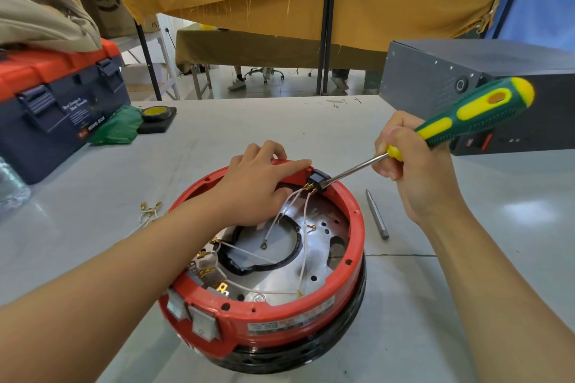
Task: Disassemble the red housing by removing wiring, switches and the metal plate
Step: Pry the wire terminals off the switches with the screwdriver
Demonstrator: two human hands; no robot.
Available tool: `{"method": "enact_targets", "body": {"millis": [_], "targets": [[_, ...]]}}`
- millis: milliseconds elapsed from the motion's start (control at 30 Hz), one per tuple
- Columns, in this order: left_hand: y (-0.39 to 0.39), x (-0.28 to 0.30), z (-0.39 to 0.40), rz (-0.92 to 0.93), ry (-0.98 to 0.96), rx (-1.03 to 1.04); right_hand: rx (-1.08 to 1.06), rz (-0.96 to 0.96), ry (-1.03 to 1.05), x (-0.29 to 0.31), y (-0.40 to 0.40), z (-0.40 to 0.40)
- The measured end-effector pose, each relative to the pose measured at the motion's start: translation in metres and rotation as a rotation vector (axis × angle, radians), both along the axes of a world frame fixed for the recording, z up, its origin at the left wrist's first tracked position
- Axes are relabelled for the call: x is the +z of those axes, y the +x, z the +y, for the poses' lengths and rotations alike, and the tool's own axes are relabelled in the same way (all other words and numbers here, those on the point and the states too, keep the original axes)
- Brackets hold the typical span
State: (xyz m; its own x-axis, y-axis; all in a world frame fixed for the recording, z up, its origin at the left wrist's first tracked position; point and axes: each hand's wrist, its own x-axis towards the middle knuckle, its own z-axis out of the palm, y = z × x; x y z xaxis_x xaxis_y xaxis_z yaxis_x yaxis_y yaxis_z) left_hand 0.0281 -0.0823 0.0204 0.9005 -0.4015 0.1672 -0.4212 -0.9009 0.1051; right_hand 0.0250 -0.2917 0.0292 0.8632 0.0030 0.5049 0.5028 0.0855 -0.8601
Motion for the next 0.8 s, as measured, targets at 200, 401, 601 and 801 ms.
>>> {"method": "enact_targets", "body": {"millis": [200,401,601,801], "targets": [[0.000,-0.002,0.000,-0.004,-0.011,-0.008,0.053,0.040,-0.109,-0.008,-0.002,0.020],[0.001,-0.003,0.002,-0.017,-0.026,-0.015,-0.007,-0.020,0.027,-0.001,-0.006,0.007],[0.001,-0.002,0.002,-0.008,-0.031,-0.009,-0.065,-0.129,-0.039,0.004,-0.012,0.005],[0.001,-0.002,0.002,-0.014,-0.030,-0.010,-0.117,-0.185,-0.120,0.004,-0.015,0.005]]}}
